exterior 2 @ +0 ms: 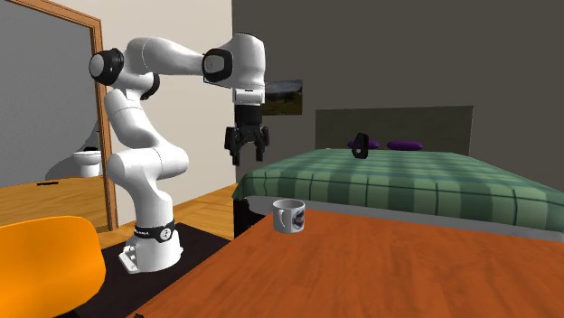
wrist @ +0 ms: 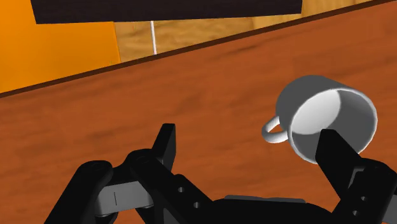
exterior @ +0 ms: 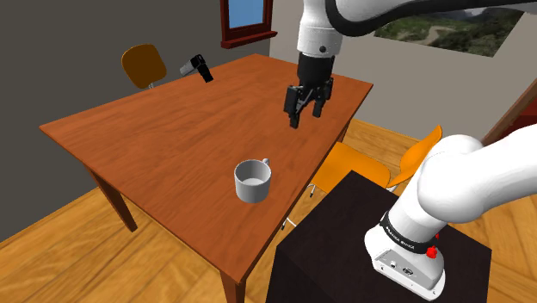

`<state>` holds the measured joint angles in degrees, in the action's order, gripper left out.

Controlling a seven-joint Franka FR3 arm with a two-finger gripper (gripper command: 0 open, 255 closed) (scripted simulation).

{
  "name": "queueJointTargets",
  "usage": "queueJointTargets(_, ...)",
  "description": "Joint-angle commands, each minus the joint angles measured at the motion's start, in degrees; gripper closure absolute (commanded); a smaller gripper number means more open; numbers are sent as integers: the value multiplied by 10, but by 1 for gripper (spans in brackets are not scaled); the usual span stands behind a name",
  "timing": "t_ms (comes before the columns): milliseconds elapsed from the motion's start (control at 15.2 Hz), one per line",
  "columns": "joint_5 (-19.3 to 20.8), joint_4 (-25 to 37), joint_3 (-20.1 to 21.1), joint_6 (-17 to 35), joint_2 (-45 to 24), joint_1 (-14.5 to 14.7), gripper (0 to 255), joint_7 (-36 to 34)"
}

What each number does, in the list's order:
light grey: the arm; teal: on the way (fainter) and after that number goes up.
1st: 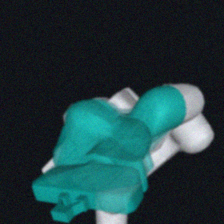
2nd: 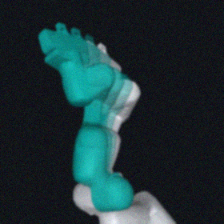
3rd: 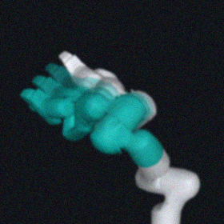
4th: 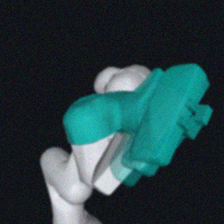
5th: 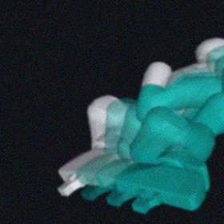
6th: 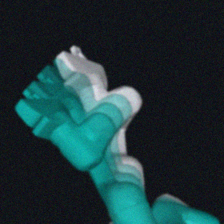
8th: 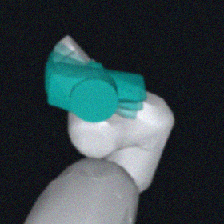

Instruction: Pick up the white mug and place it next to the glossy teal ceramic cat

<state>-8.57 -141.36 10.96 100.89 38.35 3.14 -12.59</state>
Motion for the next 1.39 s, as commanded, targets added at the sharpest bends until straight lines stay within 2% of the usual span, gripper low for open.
queueJointTargets(0,-8,-3,24,28,-21,8,0,-20)
queueJointTargets(528,-11,13,119,149,-149,24,0,-103)
queueJointTargets(792,14,39,165,204,-230,24,0,-156)
queueJointTargets(990,50,66,197,239,-298,23,0,-204)
queueJointTargets(1320,66,53,202,275,-324,23,0,-218)
